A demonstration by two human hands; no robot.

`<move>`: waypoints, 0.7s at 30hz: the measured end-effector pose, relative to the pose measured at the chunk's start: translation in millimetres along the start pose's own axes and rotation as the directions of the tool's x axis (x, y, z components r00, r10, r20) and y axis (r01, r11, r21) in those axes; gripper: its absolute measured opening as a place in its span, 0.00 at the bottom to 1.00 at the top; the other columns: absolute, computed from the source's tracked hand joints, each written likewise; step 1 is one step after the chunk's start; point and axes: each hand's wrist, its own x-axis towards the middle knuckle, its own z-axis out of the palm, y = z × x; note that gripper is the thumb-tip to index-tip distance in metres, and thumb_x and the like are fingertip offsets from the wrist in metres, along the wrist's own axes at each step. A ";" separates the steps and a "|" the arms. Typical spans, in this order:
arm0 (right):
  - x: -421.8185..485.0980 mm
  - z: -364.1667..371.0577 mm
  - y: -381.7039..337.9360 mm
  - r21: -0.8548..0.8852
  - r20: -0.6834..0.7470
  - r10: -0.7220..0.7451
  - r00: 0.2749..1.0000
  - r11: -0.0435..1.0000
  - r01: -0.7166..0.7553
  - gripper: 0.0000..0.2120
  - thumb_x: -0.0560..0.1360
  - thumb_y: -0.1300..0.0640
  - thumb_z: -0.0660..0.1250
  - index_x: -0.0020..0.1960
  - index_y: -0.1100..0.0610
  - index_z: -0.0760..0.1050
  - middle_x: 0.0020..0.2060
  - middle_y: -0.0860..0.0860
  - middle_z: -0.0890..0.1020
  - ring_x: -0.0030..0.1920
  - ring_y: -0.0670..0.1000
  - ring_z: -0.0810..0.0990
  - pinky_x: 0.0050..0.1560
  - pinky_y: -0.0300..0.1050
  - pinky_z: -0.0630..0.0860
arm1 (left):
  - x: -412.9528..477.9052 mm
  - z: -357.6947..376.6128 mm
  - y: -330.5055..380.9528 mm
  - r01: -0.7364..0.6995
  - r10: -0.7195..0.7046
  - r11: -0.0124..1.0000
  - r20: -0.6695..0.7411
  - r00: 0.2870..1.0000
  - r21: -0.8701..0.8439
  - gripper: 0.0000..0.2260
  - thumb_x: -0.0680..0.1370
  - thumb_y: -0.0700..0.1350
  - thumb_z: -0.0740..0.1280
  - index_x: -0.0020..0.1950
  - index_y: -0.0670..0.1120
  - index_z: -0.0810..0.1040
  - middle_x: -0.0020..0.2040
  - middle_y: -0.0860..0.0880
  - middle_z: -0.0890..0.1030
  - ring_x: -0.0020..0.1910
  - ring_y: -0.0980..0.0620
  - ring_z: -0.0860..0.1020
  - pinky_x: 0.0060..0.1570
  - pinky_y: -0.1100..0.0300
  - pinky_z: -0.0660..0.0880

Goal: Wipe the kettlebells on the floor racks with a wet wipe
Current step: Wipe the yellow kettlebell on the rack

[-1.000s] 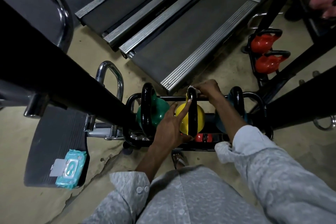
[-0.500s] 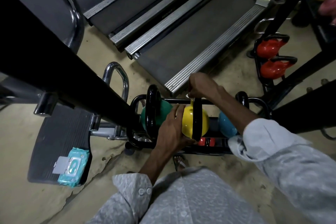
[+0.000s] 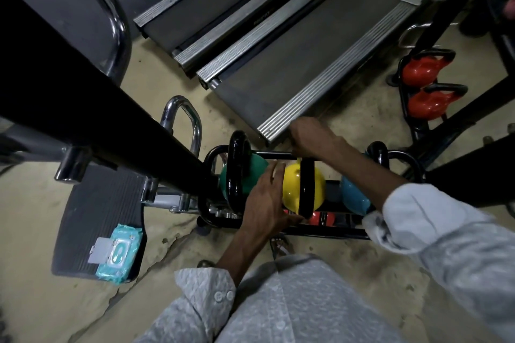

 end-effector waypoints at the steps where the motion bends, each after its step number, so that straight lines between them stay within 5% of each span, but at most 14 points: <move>1: 10.1 -1.7 4.4 0.027 0.037 0.028 0.999 0.999 -0.029 0.16 0.72 0.56 0.73 0.53 0.65 0.79 0.54 0.64 0.82 0.57 0.63 0.81 0.54 0.51 0.76 | -0.1 0.3 -0.4 -0.007 0.007 1.000 -0.001 1.000 -0.003 0.59 0.58 0.60 0.83 0.81 0.47 0.56 0.81 0.45 0.59 0.75 0.44 0.67 0.67 0.48 0.74; 5: 37.1 13.2 38.4 0.288 0.192 0.120 0.974 0.942 -0.173 0.15 0.70 0.53 0.76 0.47 0.65 0.84 0.44 0.61 0.85 0.47 0.60 0.84 0.46 0.50 0.78 | -0.5 -0.8 0.6 -0.019 0.019 1.000 -0.006 1.000 0.003 0.59 0.58 0.60 0.83 0.81 0.48 0.55 0.81 0.45 0.60 0.75 0.44 0.67 0.66 0.47 0.74; 9: 28.9 46.0 70.4 0.714 0.206 0.254 0.945 0.621 -0.322 0.07 0.74 0.61 0.72 0.47 0.66 0.84 0.42 0.63 0.85 0.42 0.56 0.82 0.42 0.50 0.81 | -0.4 -3.7 4.1 -0.032 0.032 0.999 -0.014 0.999 -0.007 0.58 0.58 0.60 0.83 0.80 0.49 0.56 0.80 0.46 0.60 0.74 0.43 0.69 0.64 0.45 0.75; 14: -8.9 73.4 61.6 0.926 0.067 0.460 0.886 0.303 -0.227 0.09 0.74 0.58 0.75 0.52 0.61 0.86 0.44 0.57 0.87 0.42 0.50 0.83 0.48 0.48 0.81 | 1.7 -4.5 5.8 -0.061 0.061 0.998 -0.009 0.998 0.002 0.57 0.61 0.60 0.82 0.81 0.54 0.54 0.81 0.45 0.57 0.76 0.42 0.65 0.66 0.43 0.74; 17: -32.2 85.3 49.0 0.951 -0.076 0.555 0.829 0.291 -0.107 0.07 0.75 0.58 0.75 0.51 0.59 0.86 0.44 0.53 0.87 0.39 0.41 0.83 0.44 0.38 0.79 | 3.4 -4.3 5.5 -0.074 0.074 0.997 0.010 0.997 0.012 0.57 0.60 0.59 0.83 0.81 0.57 0.54 0.82 0.44 0.55 0.76 0.40 0.65 0.64 0.43 0.75; 21: -66.0 91.0 24.9 0.944 -0.188 0.618 0.763 0.329 -0.034 0.04 0.76 0.57 0.74 0.49 0.56 0.85 0.43 0.48 0.86 0.45 0.43 0.84 0.48 0.34 0.79 | 6.8 -5.0 4.6 -0.078 0.078 0.997 0.017 0.997 0.005 0.56 0.59 0.58 0.83 0.80 0.59 0.55 0.82 0.46 0.55 0.74 0.41 0.68 0.60 0.44 0.78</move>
